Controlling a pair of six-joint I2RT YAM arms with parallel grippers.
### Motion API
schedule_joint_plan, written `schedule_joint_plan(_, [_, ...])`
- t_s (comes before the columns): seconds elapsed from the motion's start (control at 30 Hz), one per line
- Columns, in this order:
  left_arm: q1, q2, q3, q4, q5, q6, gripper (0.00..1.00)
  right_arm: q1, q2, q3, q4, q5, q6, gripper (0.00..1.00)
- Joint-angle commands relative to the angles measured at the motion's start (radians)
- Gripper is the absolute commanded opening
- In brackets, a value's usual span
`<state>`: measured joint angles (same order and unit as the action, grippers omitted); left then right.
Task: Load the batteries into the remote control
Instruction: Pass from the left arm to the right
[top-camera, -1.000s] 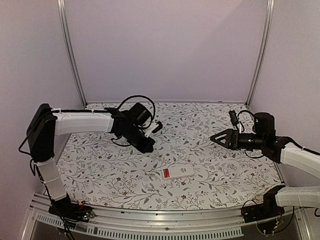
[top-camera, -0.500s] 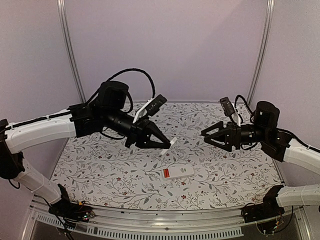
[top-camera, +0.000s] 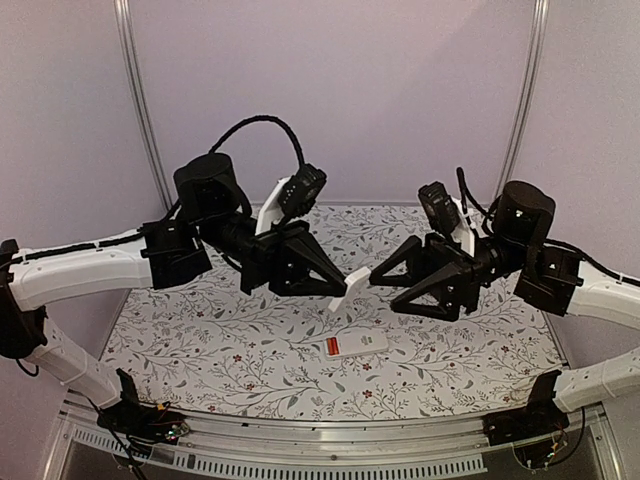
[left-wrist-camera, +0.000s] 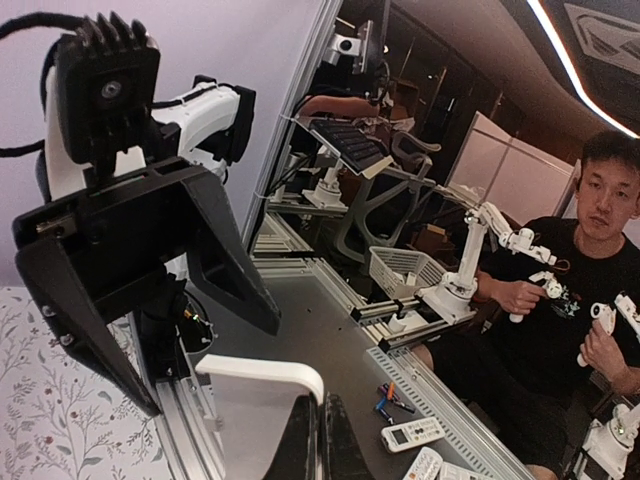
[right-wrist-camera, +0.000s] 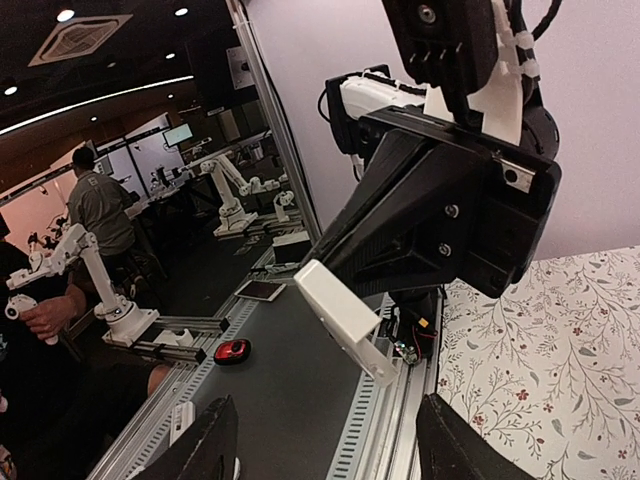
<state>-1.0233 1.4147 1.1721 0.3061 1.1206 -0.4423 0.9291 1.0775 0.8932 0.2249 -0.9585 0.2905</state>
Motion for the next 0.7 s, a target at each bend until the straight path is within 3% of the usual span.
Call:
schedule_joint_plan(0.0, [-0.026, -0.009, -0.012, 0.116, 0.023, -0.054, 0.0, 0.052, 0.042, 0.067, -0.001, -0.019, -0.046, 0.59])
schedule_joint_plan(0.2, [-0.035, 0.002, -0.017, 0.164, 0.025, -0.08, 0.0, 0.101, 0.1, 0.125, 0.0, -0.023, -0.07, 0.53])
schedule_joint_plan(0.47, [-0.037, 0.02, -0.042, 0.327, 0.02, -0.183, 0.0, 0.14, 0.13, 0.167, 0.006, -0.025, -0.083, 0.35])
schedule_joint_plan(0.67, [-0.038, 0.041, -0.056, 0.393, 0.015, -0.225, 0.0, 0.151, 0.136, 0.192, 0.007, -0.025, -0.066, 0.16])
